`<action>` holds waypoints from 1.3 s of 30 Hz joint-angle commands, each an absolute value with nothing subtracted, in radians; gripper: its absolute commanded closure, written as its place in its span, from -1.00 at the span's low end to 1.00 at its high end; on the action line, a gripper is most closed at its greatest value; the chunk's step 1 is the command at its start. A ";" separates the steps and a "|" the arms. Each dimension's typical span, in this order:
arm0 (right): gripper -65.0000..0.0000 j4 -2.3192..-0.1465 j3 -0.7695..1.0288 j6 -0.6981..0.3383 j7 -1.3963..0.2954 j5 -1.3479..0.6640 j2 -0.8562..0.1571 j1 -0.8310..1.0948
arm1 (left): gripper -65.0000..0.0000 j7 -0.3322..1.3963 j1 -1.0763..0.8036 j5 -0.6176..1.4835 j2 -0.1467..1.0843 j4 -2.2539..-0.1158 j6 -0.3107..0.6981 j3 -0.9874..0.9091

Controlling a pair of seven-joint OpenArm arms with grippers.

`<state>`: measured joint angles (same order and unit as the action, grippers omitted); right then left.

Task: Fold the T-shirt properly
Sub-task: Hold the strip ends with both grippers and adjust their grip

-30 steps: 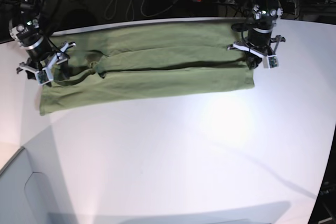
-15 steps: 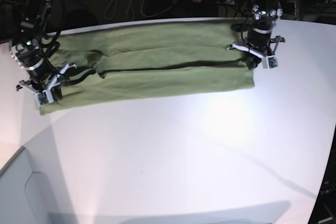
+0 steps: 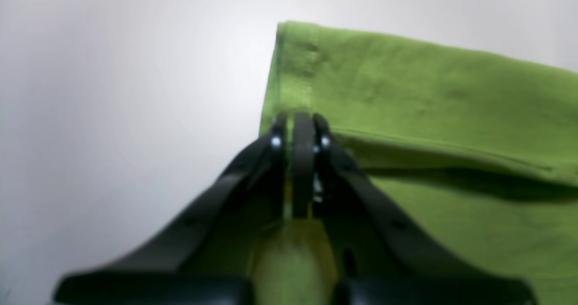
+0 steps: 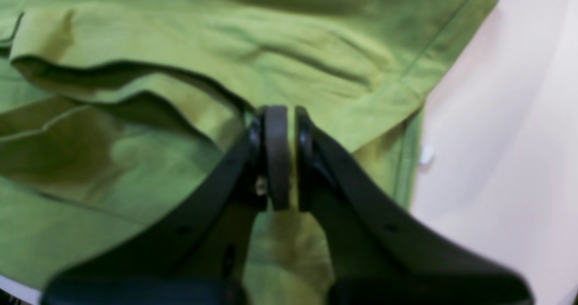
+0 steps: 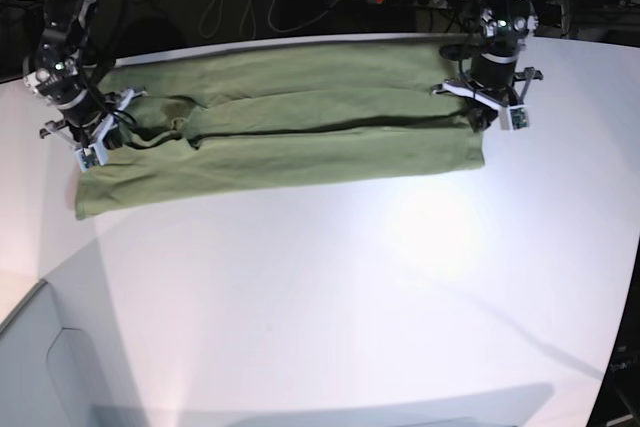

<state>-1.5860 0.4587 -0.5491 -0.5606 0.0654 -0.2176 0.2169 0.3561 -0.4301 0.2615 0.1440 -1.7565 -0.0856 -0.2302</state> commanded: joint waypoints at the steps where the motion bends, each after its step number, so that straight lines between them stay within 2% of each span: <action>1: 1.00 -1.596 0.464 -0.561 -0.544 0.054 -0.243 0.211 | 1.00 0.335 -0.432 0.263 0.148 -1.785 -0.084 -0.231; 5: 1.00 -1.566 0.464 -0.561 -0.544 0.054 -0.246 0.202 | 0.98 0.337 -0.443 0.263 0.147 -1.816 -0.084 -0.236; 9: 1.00 -1.535 0.464 -0.561 -0.544 0.054 -0.246 0.200 | 0.45 0.337 -0.466 0.263 0.137 -1.863 -0.090 -0.240; 11: 1.00 -1.535 0.464 -0.561 -0.544 0.054 -0.246 0.200 | 0.31 0.337 -0.481 0.263 0.122 -1.888 -0.087 -0.240; 28: 1.00 -1.535 0.464 -0.561 -0.544 0.054 -0.242 0.200 | 0.27 0.337 -0.530 0.263 0.127 -1.903 -0.087 -0.242; 29: 1.00 -1.535 0.464 -0.561 -0.544 0.054 -0.242 0.200 | 0.25 0.337 -0.532 0.263 0.127 -1.897 -0.087 -0.242; 35: 1.00 -1.535 0.464 -0.561 -0.544 0.054 -0.240 0.200 | -0.17 0.332 -0.529 0.263 0.127 -1.850 -0.087 -0.243; 39: 1.00 -1.535 0.464 -0.561 -0.544 0.054 -0.240 0.200 | -0.24 0.329 -0.529 0.265 0.128 -1.853 -0.087 -0.243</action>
